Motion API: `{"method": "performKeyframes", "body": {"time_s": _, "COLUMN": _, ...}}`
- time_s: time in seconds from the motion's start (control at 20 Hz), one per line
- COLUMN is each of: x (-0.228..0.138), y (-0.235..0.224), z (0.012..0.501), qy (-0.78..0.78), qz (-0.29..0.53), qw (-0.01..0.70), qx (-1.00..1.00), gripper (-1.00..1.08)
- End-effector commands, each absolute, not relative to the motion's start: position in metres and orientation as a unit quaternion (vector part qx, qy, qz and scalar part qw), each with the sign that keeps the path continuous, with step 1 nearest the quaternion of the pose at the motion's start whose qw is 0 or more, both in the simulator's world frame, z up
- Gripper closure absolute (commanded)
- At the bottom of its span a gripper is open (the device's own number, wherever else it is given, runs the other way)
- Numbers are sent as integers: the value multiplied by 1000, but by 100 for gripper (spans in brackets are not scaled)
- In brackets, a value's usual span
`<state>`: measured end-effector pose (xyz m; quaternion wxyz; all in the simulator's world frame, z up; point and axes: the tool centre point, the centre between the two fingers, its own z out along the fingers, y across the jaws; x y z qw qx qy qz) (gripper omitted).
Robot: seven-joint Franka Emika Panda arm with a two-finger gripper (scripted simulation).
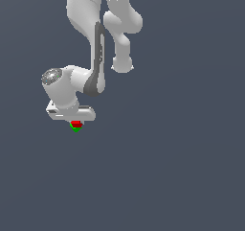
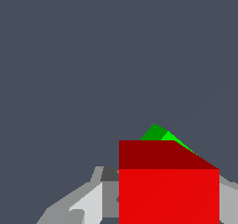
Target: Stack the red cube on top of the green cube.
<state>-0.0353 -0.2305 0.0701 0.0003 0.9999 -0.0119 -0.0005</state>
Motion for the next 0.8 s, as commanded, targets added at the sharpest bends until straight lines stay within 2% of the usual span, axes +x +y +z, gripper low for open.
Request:
{"method": "performKeyframes", "body": {"time_s": 0.0, "x": -38, "y": -243, "z": 65, "qy": -11, "qz": 0, "qw": 0, "qx": 1000, "gripper": 108}}
{"method": "performKeyframes", "body": {"time_s": 0.25, "x": -40, "y": -253, "z": 62, "qy": -11, "qz": 0, "qw": 0, "qx": 1000, "gripper": 108}}
{"method": "performKeyframes", "body": {"time_s": 0.3, "x": -40, "y": -253, "z": 62, "qy": -11, "qz": 0, "qw": 0, "qx": 1000, "gripper": -92}}
{"method": "performKeyframes", "body": {"time_s": 0.75, "x": -40, "y": -253, "z": 62, "qy": -11, "qz": 0, "qw": 0, "qx": 1000, "gripper": -92}}
